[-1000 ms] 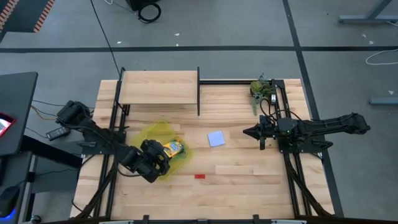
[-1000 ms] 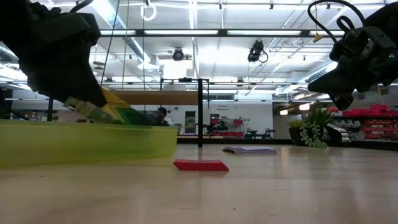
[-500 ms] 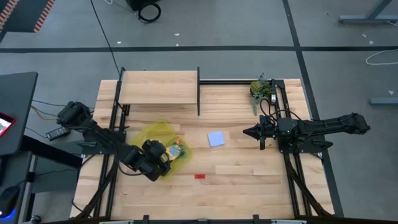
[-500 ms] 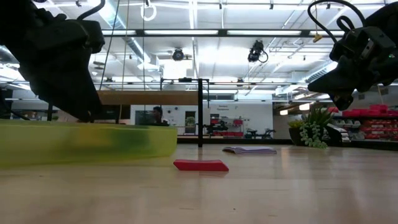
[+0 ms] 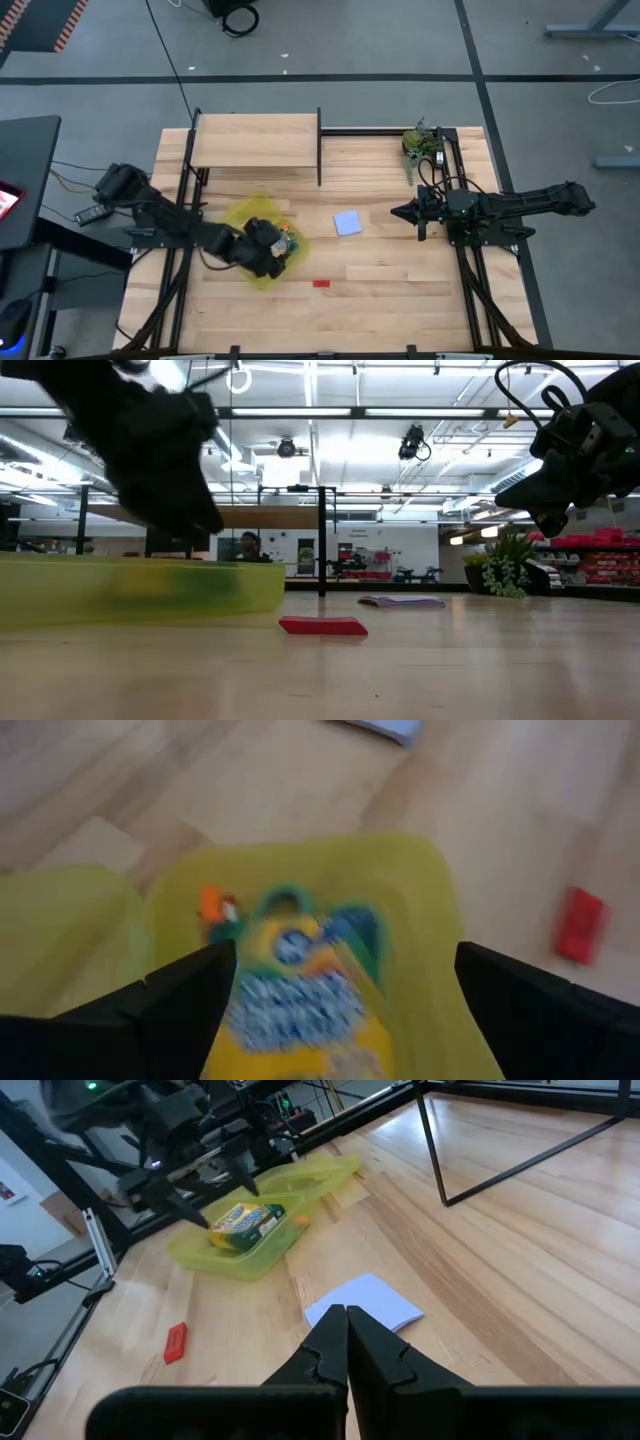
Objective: Pack school essentials
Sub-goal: Put the purple sticky notes into the yellow supply box
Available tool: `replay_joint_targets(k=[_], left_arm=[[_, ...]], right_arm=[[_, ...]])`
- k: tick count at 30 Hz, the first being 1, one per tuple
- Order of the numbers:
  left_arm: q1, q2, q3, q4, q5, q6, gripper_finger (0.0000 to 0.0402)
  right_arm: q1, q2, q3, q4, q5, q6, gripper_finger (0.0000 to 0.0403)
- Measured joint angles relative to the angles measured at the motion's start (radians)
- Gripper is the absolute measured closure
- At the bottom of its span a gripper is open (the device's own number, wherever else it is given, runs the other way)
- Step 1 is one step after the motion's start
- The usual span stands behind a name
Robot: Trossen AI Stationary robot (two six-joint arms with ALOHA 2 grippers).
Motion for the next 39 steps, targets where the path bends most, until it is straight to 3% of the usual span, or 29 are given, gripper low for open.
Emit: replay_joint_targets(k=[6, 14, 26, 31, 39], left_arm=[[0.116, 0.072, 0.056, 0.106, 0.052, 0.209, 0.0017], [0.207, 0.256, 0.225, 0.162, 0.089, 0.492, 0.0017], [0.258, 0.567, 0.501, 0.157, 0.089, 1.152, 0.0017], [0.281, 0.604, 0.537, 0.177, 0.086, 1.410, 0.0018], [0.324, 0.609, 0.533, 0.224, 0.085, 1.598, 0.0052]], right_arm=[[0.000, 0.000, 0.000, 0.000, 0.000, 0.000, 0.0393], [0.000, 0.000, 0.000, 0.000, 0.000, 0.000, 0.0393], [0.000, 0.000, 0.000, 0.000, 0.000, 0.000, 0.0393], [0.000, 0.000, 0.000, 0.001, 0.000, 0.000, 0.0393], [0.000, 0.000, 0.000, 0.000, 0.000, 0.000, 0.0393]])
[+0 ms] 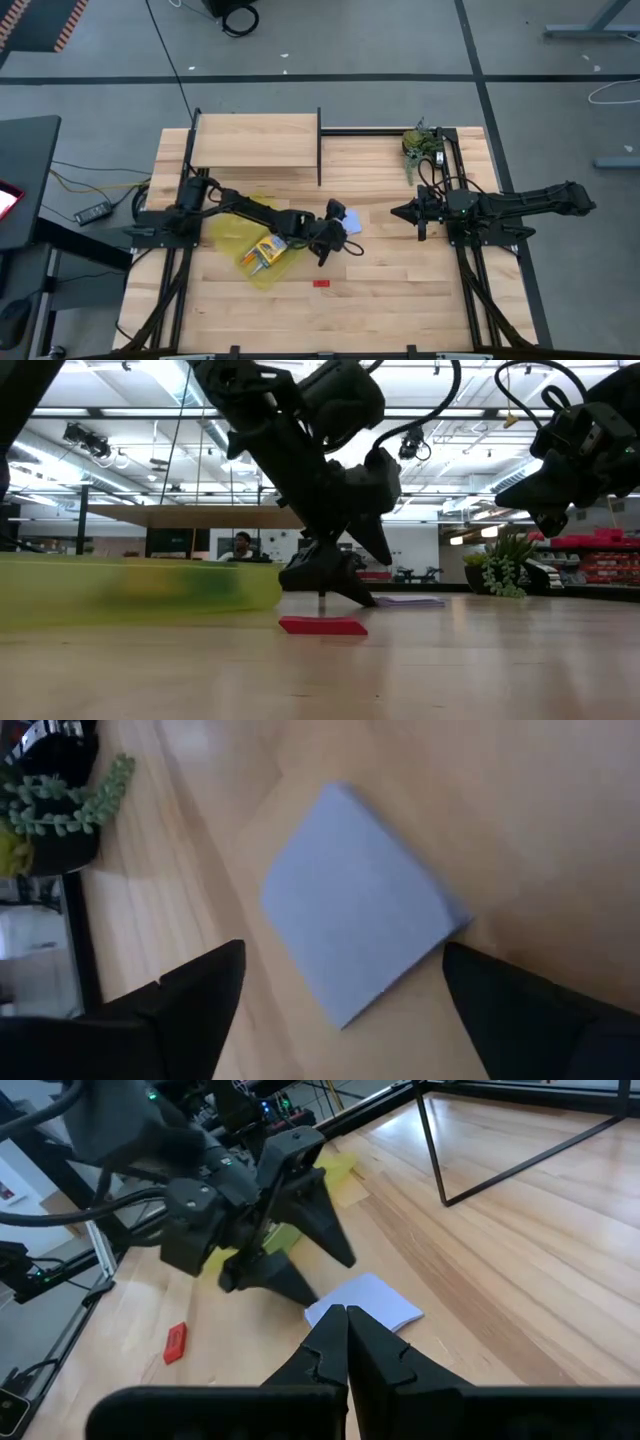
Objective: Pack school essentials
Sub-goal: Put the purple sticky notes into the yellow supply box
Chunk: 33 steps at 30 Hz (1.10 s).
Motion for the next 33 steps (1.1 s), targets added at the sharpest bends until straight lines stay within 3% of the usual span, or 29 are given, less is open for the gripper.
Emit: replay_joint_targets(k=[5, 13, 20, 33], left_arm=[[0.015, 0.001, -0.001, -0.003, 0.001, 0.121, 0.0086], [0.024, -0.001, -0.001, -0.008, 0.160, 0.352, 0.0130], [0.055, -0.002, -0.001, -0.016, 0.264, 0.412, 0.0178], [0.062, 0.030, 0.000, -0.007, 0.314, 0.504, 0.0275]], right_arm=[[0.000, 0.000, 0.000, 0.000, 0.000, 0.000, 0.0393], [0.000, 0.000, 0.000, 0.000, 0.000, 0.000, 0.0393], [0.000, 0.000, 0.000, 0.000, 0.000, 0.000, 0.0393], [0.000, 0.000, 0.000, 0.000, 0.000, 0.000, 0.0393]])
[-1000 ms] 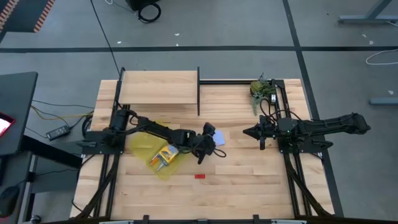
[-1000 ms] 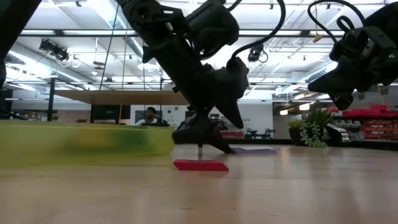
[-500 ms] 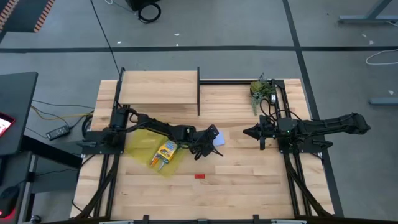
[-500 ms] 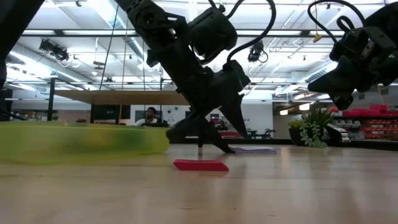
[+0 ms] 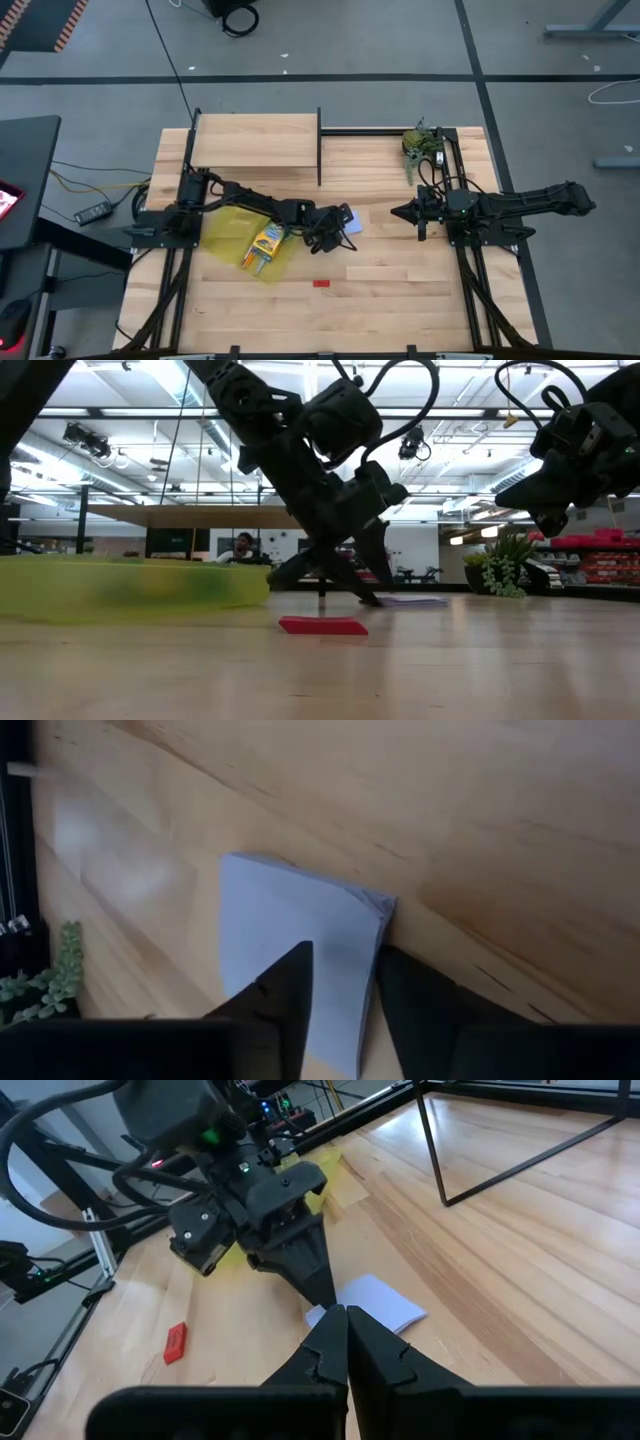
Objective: Pack school essentials
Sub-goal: Put the purple sticky notes into the yellow supply box
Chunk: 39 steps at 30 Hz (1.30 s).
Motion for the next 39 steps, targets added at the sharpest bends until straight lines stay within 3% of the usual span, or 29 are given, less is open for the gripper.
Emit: replay_joint_targets(k=[12, 26, 34, 39], left_arm=[[-0.014, 0.016, -0.001, 0.032, -0.001, -0.041, 0.0392], [-0.036, -0.019, -0.006, 0.070, 0.013, -0.154, 0.0400], [-0.099, -0.040, -0.004, 0.070, -0.100, -0.235, 0.0401], [-0.142, -0.057, -0.004, 0.065, -0.168, -0.363, 0.0401]], right_arm=[[0.000, 0.000, 0.000, 0.000, 0.000, 0.000, 0.0393], [0.000, 0.000, 0.000, 0.000, 0.000, 0.000, 0.0393], [0.000, 0.000, 0.000, 0.000, 0.000, 0.000, 0.0393], [0.000, 0.000, 0.000, 0.000, 0.000, 0.000, 0.0393]])
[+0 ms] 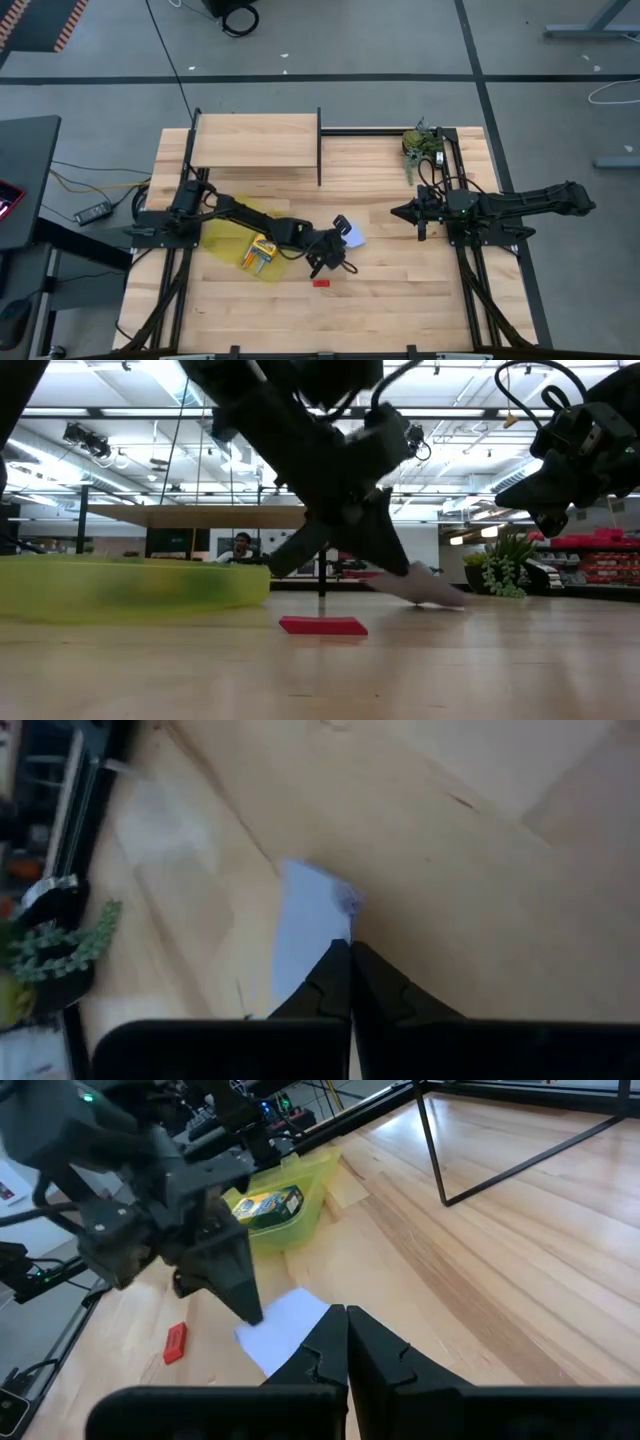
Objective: Pack school essentials
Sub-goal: Put the purple sticky notes into the yellow supply box
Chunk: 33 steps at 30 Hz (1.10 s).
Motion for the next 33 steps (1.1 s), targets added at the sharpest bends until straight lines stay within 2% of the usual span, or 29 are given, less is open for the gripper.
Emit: replay_joint_targets(k=[18, 27, 33], left_arm=[[-0.054, -0.179, 0.001, -0.162, -0.271, -0.236, 0.0401], [-0.141, -0.216, -0.001, -0.414, -0.439, -0.511, 0.0401], [-0.208, -0.270, -0.087, -0.483, -0.506, -0.679, 0.0401]], right_arm=[[0.000, 0.000, 0.000, 0.000, 0.000, 0.000, 0.0393], [0.000, 0.001, 0.000, -0.001, 0.000, 0.000, 0.0393], [0.000, 0.001, 0.000, -0.001, 0.000, 0.000, 0.0393]])
